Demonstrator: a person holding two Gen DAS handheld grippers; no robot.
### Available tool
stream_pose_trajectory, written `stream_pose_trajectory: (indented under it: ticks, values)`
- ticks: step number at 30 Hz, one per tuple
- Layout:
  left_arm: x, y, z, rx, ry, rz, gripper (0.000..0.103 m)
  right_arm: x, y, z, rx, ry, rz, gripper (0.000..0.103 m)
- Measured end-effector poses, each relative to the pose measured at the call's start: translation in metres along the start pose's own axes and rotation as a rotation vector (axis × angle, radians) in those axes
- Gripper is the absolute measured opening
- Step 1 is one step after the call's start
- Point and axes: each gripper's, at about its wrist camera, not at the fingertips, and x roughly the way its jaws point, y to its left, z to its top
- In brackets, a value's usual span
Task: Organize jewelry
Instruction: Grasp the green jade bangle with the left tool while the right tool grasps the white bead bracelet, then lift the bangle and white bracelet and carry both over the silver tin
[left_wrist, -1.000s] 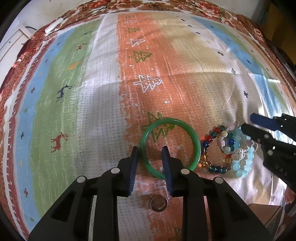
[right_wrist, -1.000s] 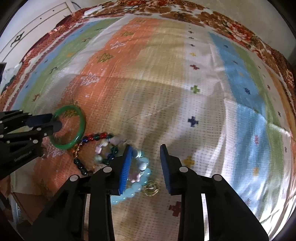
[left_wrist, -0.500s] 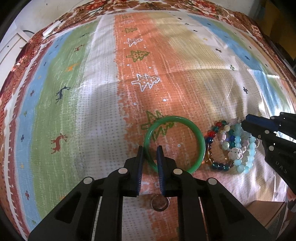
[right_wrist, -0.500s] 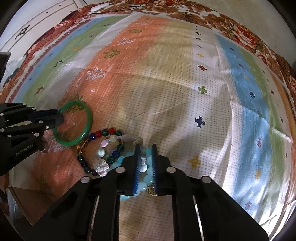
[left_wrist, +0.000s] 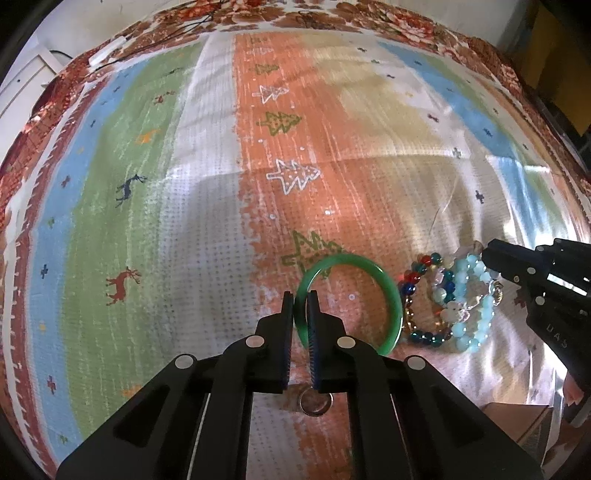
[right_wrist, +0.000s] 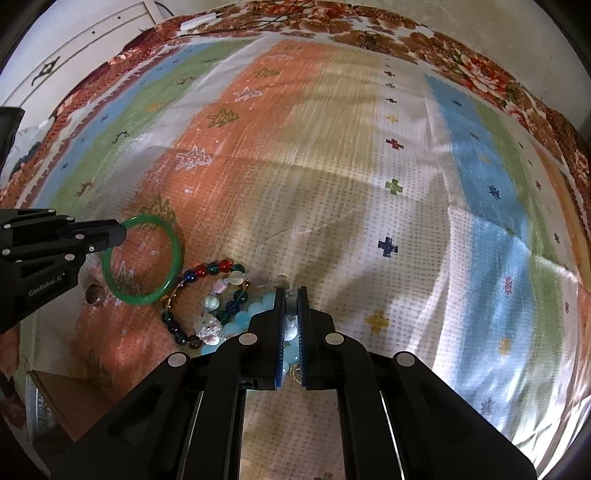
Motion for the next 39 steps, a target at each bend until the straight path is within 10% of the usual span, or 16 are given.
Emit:
stream_pose_trajectory:
  ticks: [39]
  values:
    - [-0.101, -0.036, -0.025, -0.014, -0.198, -0.049, 0.009, -0.112, 0.024, -0.023, -0.046, -0.216, 0.002, 0.007]
